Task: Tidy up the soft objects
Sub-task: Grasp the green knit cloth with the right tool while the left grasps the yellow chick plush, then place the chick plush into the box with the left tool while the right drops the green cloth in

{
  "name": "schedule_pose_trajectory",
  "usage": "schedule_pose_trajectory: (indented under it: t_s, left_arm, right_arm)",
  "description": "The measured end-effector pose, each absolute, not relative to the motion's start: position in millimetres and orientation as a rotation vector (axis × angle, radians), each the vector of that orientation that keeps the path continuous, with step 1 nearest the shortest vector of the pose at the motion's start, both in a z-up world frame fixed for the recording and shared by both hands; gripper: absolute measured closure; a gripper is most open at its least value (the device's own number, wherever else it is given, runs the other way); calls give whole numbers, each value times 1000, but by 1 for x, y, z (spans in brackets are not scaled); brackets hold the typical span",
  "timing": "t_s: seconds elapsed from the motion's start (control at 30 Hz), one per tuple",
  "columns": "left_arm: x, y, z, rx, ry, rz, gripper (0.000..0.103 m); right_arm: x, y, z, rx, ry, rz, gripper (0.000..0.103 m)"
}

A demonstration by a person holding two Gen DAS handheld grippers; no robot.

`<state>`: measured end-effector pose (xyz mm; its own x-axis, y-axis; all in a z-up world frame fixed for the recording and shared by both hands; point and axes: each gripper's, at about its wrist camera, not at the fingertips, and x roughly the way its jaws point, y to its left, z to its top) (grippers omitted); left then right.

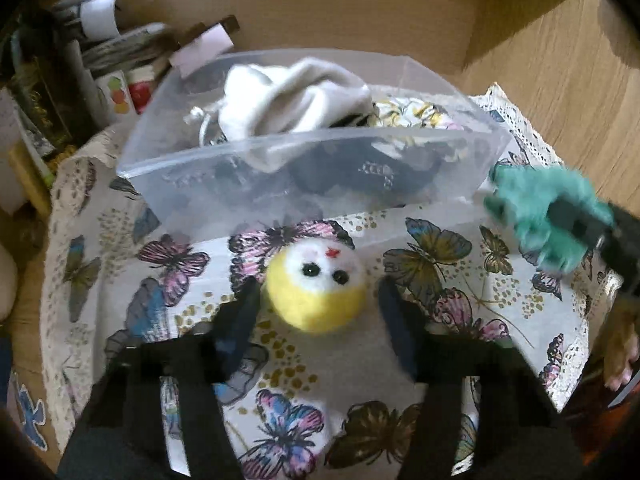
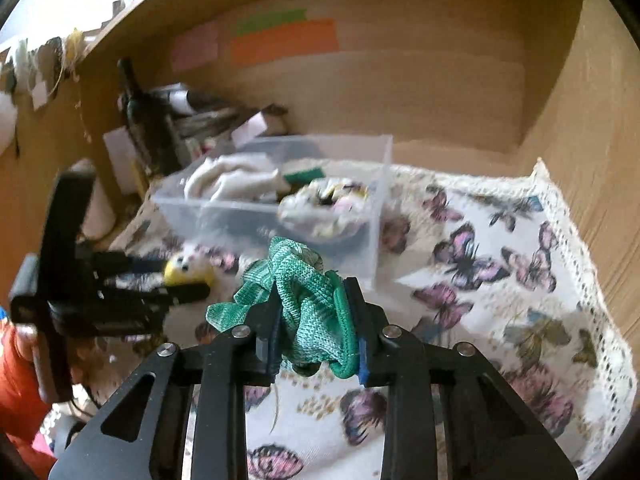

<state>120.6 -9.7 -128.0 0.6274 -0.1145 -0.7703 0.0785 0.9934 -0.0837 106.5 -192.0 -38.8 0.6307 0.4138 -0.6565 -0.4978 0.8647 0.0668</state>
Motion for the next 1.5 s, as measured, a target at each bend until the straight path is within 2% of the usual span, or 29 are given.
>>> schedule_pose_trajectory:
  t_s: [0.4,0.63,1.03,1.13,1.2,1.23,1.3,1.5]
  left_arm:
    - [96,-4,-82,-12,699,-111,59]
    - [122,-5,-53,2,643,-147,59]
    - [180,-19,-79,14,702,-151,58]
    - [181,-17,-79,11,709,-137,52]
    - [180,-16,-78,12,707,-121,34]
    - [179,-15,-77,10,703,-116,30]
    - [175,-14,-75,4,701,-123,30]
    - [152,-16,-61,15,661,-131,30]
  right_arm:
    - [131,-186,-4,-109,582,524,78]
    - [151,-172,13,-119,521,527,78]
    - [196,-137,-37,-193,690,532,78]
    - [198,-132,-47,-237,723,511,74]
    - [197,-133,-46,-241,714,497,68]
    - [197,-135,-45,-238,710,494,64]
    - [195,-139,-43,-222,698,488,49]
    - [184,-149,-25,-188,629,493,43]
